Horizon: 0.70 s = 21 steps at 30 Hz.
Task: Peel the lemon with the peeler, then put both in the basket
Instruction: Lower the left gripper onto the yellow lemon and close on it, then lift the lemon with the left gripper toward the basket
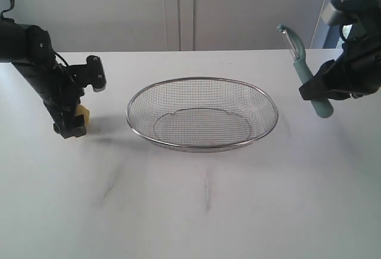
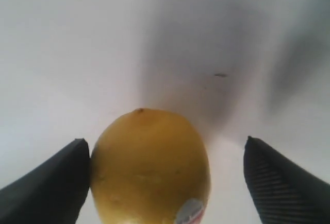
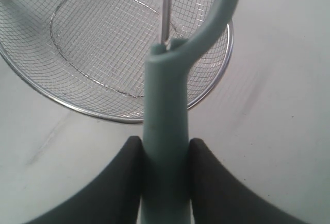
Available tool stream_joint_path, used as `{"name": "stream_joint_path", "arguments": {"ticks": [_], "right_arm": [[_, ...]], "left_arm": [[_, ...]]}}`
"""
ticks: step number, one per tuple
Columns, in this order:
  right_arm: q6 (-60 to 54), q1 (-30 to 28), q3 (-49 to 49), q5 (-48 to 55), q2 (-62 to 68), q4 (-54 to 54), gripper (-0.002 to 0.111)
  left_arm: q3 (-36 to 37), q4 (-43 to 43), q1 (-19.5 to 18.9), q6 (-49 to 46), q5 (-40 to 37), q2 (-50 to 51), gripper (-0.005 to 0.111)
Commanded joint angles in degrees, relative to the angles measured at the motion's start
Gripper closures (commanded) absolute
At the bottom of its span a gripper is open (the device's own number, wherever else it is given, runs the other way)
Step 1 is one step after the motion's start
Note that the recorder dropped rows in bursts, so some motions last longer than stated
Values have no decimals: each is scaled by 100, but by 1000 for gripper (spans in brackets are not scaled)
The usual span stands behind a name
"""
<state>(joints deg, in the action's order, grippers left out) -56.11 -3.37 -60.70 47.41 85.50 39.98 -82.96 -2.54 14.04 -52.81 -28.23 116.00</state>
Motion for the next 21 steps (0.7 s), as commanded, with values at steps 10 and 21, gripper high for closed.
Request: {"name": "stream_joint_path", "arguments": {"ticks": [10, 21], "right_arm": [[-58, 0, 16, -28, -52, 70, 108], [-58, 0, 16, -28, -52, 70, 108]], "left_arm": [[23, -412, -16, 27, -55, 205, 33], [23, -435, -5, 355, -773, 231, 104]]}}
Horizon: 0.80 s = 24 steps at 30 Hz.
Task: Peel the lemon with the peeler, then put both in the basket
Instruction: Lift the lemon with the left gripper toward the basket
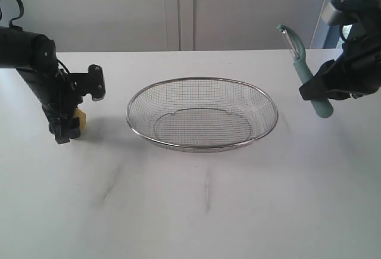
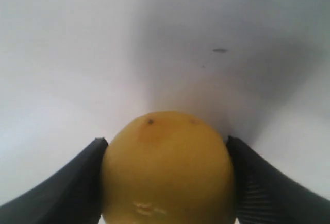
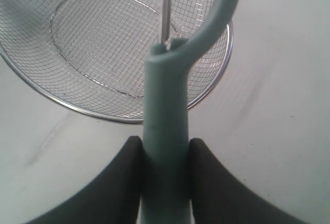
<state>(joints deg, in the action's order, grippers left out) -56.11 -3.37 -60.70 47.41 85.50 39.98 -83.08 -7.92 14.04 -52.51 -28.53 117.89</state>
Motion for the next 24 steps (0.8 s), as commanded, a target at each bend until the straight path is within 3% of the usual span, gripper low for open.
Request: {"name": "stream_joint_path", "arguments": {"ticks": [1, 8, 11, 16, 18, 20, 24], "right_arm": [[-58, 0, 16, -28, -52, 70, 108], [-58, 0, 16, -28, -52, 70, 108], [-58, 0, 16, -28, -52, 70, 108], [-58, 0, 16, -28, -52, 70, 108], [-58, 0, 16, -28, -52, 70, 108], [-58, 0, 16, -28, -52, 70, 108], [-58, 0, 16, -28, -52, 70, 108]], "left_arm": [[35, 102, -5, 336, -843, 9, 107], [-40, 461, 40, 1406, -1612, -663, 107], [-40, 977, 40, 1274, -1846, -1099, 107], [-40, 3398, 40, -454, -2362, -1763, 107], [120, 5237, 40, -1874, -3406, -2112, 107], [419, 6450, 40, -2803, -3754, -2309, 107], [1029, 7784, 40, -3829, -3748, -2607, 107]]}}
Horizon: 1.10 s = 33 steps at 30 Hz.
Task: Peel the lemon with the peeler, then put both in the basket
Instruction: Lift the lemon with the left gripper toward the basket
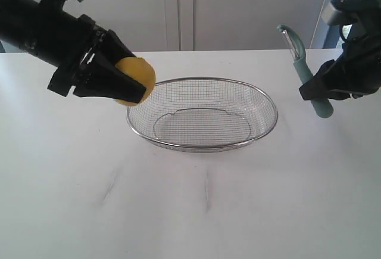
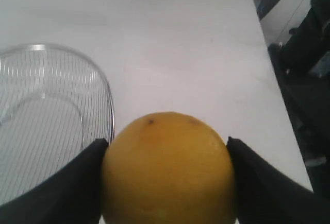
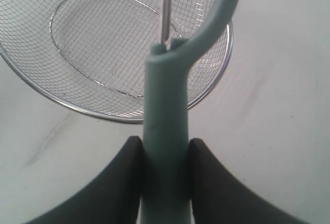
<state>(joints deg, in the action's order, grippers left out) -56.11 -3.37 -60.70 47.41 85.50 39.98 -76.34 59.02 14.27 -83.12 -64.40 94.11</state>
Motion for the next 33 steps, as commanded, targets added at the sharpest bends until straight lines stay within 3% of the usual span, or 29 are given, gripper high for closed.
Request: {"name": "stream_joint_path", "arguments": {"ticks": [1, 4, 22, 26, 33], "right_arm": [[-58, 0, 16, -28, -52, 70, 108], [-58, 0, 16, -28, -52, 70, 108], [-43, 0, 16, -95, -52, 91, 108], [711, 0, 16, 34, -52, 285, 108], [1017, 0, 16, 587, -52, 433, 108]], "left_arm": [[385, 1167, 17, -828, -201, -256, 107], [387, 1417, 17, -828, -556, -266, 107], [387, 1588, 249, -674, -556, -279, 107], [387, 1508, 249, -282, -556, -279, 107], [387, 1414, 249, -261, -556, -289, 107]]}}
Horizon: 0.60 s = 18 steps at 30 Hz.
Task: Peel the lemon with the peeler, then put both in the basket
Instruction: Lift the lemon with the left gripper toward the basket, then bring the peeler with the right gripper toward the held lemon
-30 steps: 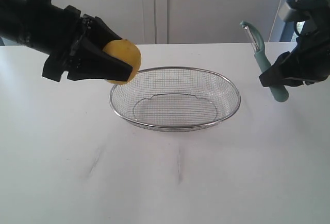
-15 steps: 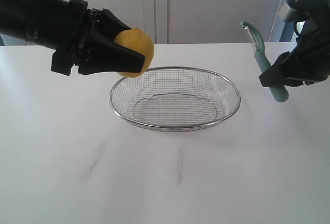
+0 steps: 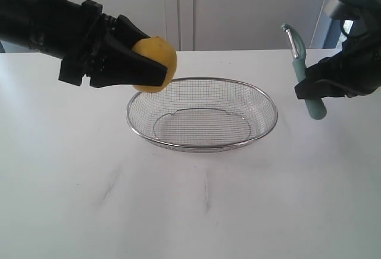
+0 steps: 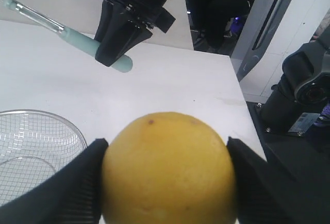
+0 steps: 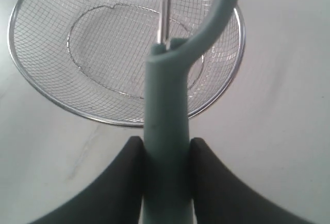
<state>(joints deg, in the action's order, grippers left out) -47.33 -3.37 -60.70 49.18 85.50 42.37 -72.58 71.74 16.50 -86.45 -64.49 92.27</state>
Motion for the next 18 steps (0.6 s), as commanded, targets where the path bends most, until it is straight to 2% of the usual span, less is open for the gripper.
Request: {"name": "stream_joint_path", "arguments": {"ticks": [1, 5, 8, 12, 18], "right_arm": [[97, 0, 16, 578, -52, 270, 108], [97, 0, 16, 1026, -52, 509, 108], [97, 0, 16, 1072, -52, 758, 108], [57, 16, 16, 1304, -52, 1048, 108], [-87, 446, 16, 1352, 11, 1187, 108]], "left_arm": [[31, 129, 25, 54, -547, -131, 107], [424, -2, 25, -306, -499, -490, 107], [825, -13, 15, -329, 127, -911, 107], [1198, -181, 15, -507, 430, -1551, 107], [1499, -255, 15, -483, 945, -2184, 107]]}}
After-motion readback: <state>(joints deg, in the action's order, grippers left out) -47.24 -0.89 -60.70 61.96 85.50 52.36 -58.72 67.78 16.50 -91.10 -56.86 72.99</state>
